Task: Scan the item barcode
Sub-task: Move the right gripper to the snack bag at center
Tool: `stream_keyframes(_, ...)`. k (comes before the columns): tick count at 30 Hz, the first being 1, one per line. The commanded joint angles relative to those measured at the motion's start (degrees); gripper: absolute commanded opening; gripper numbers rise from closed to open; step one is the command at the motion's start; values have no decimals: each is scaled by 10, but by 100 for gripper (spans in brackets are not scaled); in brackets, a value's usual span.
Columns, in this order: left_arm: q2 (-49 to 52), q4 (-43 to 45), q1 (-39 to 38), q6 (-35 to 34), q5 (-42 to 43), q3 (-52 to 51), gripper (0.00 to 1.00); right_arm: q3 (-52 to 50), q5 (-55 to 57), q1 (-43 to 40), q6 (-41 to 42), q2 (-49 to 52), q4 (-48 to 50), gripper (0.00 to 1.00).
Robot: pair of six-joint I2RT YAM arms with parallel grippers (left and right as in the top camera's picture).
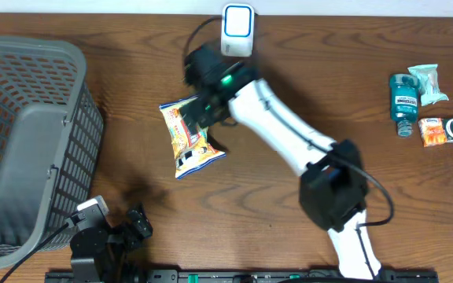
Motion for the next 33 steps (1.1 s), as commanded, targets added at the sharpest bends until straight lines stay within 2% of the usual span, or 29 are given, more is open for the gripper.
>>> stream_keyframes(1,-1,-6,3,-1,7,4,98,-2,166,35,18,3,10,99)
stream_keyframes(5,-1,-6,3,-1,7,4,98,-2,214,65,15,8,33,99)
stream_keyframes(8,-1,-6,3,-1,7,4,98,-2,223,85,-33,23,57,99)
stream_keyframes(15,-1,-6,3,-1,7,4,98,-2,240,106,-32,101,65,99)
stream_keyframes(23,-1,-6,3,-1,7,4,98,-2,199,100,28,143,-26,91)
stream_keyframes(27,-1,-6,3,-1,7,4,98,7,228,93,26,128,-37,99)
stream_keyframes(33,-1,-6,3,-1,7,4,98,97,258,85,12,74,-102,99)
